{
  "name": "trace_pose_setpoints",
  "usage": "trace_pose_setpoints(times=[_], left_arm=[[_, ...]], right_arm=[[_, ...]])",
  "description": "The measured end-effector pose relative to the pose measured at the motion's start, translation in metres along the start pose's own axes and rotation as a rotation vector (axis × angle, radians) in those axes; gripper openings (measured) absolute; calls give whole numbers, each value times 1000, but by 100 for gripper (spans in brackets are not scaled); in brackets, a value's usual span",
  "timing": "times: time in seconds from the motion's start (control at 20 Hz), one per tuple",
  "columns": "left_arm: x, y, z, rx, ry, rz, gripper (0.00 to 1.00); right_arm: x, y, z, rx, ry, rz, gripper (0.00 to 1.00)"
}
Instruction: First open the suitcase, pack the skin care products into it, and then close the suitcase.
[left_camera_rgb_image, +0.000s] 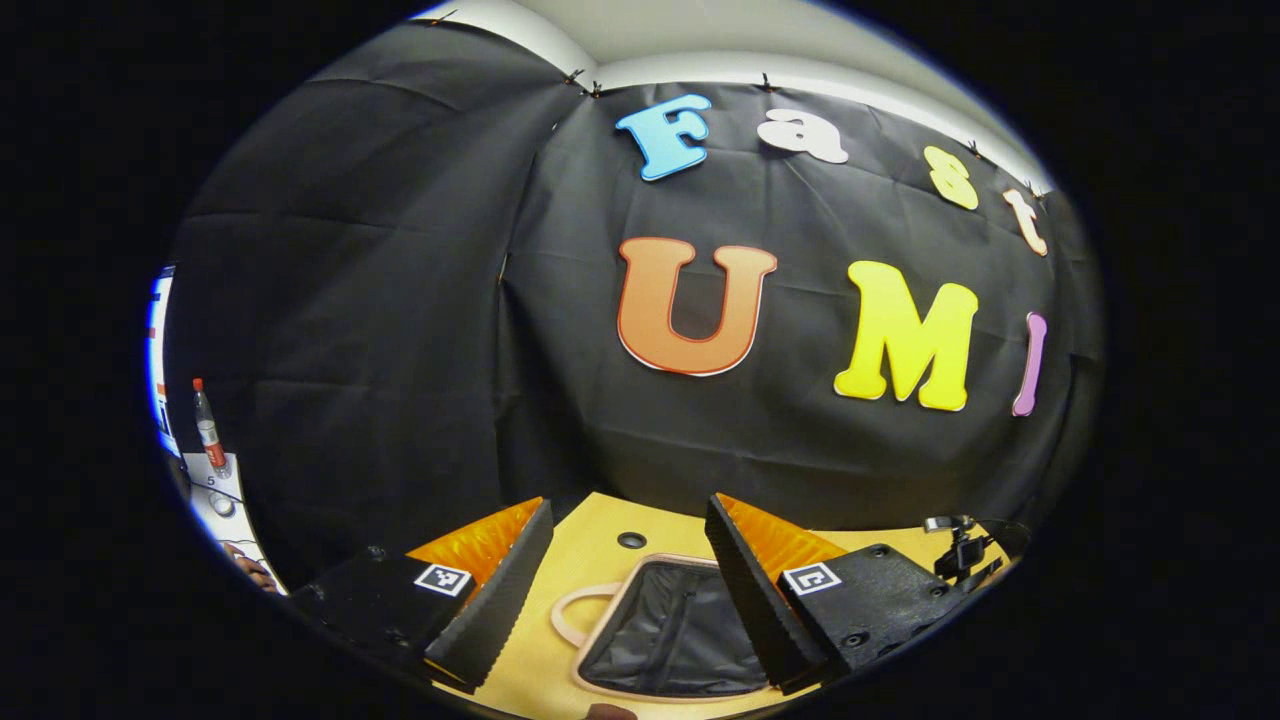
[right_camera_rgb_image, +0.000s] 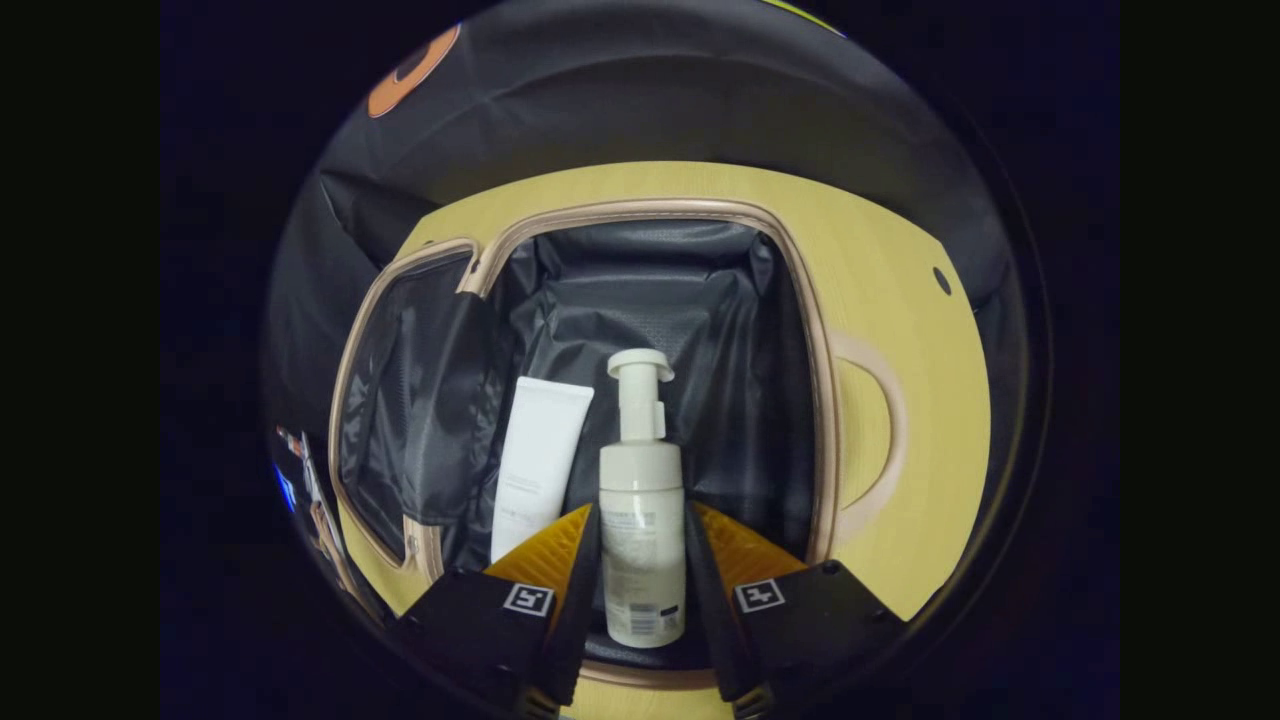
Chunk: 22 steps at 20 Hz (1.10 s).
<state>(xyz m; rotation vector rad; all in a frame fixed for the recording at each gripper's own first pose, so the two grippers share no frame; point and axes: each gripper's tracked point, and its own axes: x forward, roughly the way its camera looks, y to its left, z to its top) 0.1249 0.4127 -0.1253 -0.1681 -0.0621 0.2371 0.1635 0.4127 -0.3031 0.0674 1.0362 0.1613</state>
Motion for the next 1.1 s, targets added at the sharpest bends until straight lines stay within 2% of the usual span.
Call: trace_pose_setpoints(times=[0.15,0.2,0.25,0.3,0.45,0.6,0.7,0.95,1.1], left_arm=[[12,6,-14,-86,62,-16,97],[17,9,-19,-117,86,-36,98],[23,17,-28,-157,107,-50,97],[30,29,-36,-188,127,-35,97],[53,66,-73,-309,222,-9,97],[65,79,-115,-521,317,-37,97],[71,91,-136,-618,355,-25,98],[78,91,-197,-870,487,-7,96],[83,86,-225,-962,540,24,99]], right_arm=[[-5,3,-5,63,12,25,48],[-11,4,-7,91,16,38,52],[-18,5,-8,112,9,51,52],[-26,6,-8,126,-8,69,53],[-61,3,-7,141,-54,125,72],[-111,-10,-3,130,-140,171,81],[-150,-26,-3,115,-220,184,81],[-261,-93,-10,20,-464,86,81],[-320,-115,-18,5,-573,39,81]])
